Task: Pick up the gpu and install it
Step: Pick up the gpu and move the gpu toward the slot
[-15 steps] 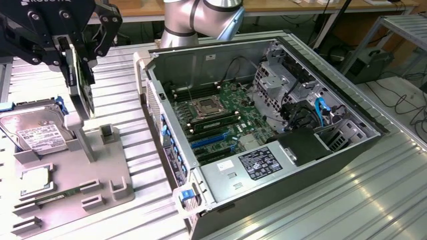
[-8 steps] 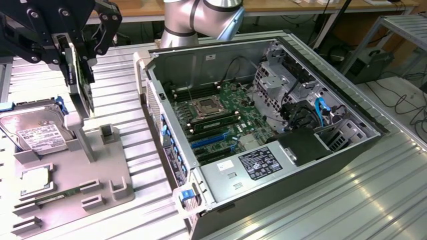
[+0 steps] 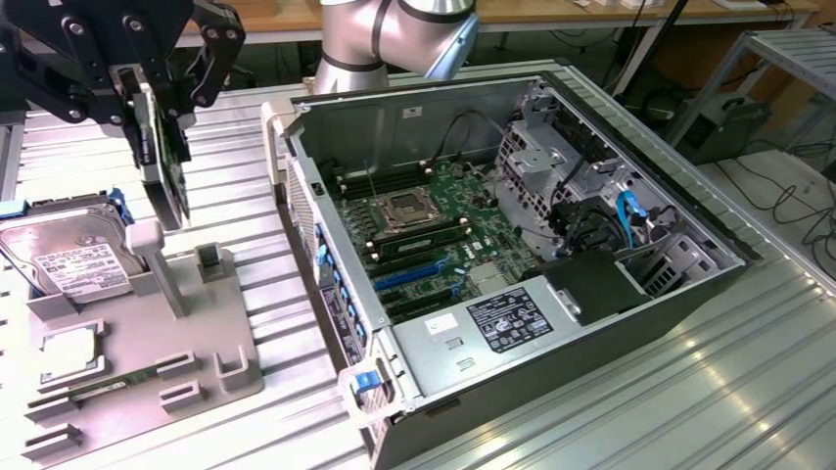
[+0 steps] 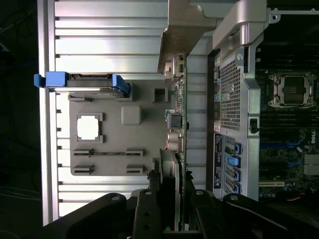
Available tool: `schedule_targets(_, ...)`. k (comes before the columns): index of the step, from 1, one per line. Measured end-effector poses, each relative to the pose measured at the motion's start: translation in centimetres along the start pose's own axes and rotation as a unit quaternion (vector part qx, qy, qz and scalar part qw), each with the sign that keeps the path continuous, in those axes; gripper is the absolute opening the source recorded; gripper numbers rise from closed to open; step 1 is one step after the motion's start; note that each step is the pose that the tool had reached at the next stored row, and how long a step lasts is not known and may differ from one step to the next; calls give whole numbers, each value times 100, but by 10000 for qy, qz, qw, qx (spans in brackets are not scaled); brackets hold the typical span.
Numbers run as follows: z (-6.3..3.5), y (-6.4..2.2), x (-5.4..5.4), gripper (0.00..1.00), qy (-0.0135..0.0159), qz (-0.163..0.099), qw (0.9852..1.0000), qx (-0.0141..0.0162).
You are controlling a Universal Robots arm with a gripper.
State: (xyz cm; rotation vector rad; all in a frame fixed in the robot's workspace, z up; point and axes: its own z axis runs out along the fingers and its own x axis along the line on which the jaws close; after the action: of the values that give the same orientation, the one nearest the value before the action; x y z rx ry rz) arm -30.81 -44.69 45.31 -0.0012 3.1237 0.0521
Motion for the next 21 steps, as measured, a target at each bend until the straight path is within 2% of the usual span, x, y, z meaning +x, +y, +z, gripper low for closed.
schedule_targets(21,2,0,-84,27,0,0,10000,0)
